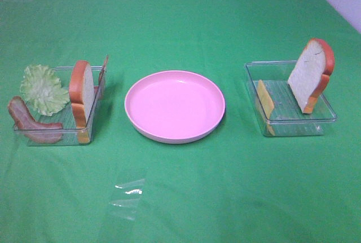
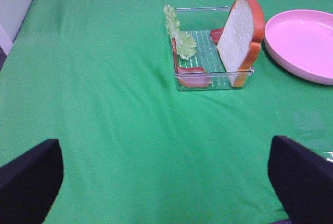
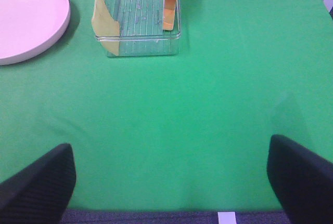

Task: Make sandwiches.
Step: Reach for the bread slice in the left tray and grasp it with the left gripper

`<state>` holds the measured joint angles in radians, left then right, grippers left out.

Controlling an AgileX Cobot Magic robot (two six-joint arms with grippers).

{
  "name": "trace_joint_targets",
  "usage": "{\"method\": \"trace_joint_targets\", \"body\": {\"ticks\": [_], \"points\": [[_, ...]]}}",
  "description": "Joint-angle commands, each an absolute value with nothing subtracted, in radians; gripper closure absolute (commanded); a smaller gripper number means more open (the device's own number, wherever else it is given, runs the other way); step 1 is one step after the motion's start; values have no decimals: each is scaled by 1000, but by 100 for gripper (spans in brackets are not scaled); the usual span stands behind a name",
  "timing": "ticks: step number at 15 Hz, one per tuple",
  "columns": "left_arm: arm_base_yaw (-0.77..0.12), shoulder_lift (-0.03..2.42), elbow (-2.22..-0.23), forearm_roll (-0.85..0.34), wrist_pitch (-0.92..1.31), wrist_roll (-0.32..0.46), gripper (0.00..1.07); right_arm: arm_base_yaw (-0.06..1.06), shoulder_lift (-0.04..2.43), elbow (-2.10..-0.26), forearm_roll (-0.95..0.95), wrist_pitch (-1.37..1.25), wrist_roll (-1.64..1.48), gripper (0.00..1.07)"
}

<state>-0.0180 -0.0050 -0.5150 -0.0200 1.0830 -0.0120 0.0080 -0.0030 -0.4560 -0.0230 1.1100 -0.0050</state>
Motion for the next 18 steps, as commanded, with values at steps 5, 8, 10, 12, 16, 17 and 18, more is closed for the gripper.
{"method": "trace_joint_targets", "body": {"ticks": [5,8,10,12,16,17,18], "points": [[-22,-1,-515,-16,1073,-15,5,8,-30,-453,-25,1107,-11,12],[-22,27,-515,-12,1073,-15,5,8,-30,-453,-25,1107,-11,12],[-22,30,-515,-12,1073,-11,5,8,-30,-453,-25,1107,-11,12],[-22,111,-539,-34,1105,33,5,8,-30,-453,-25,1107,-11,12],[-22,636,-809,-34,1306,70,6,8,-30,-453,-25,1107,-11,12],[-22,706,-854,-34,1314,56,6,8,-30,-453,-25,1107,-11,12],[-22,824,-934,-34,1314,31,6,8,-30,-453,-25,1107,-11,12]]}}
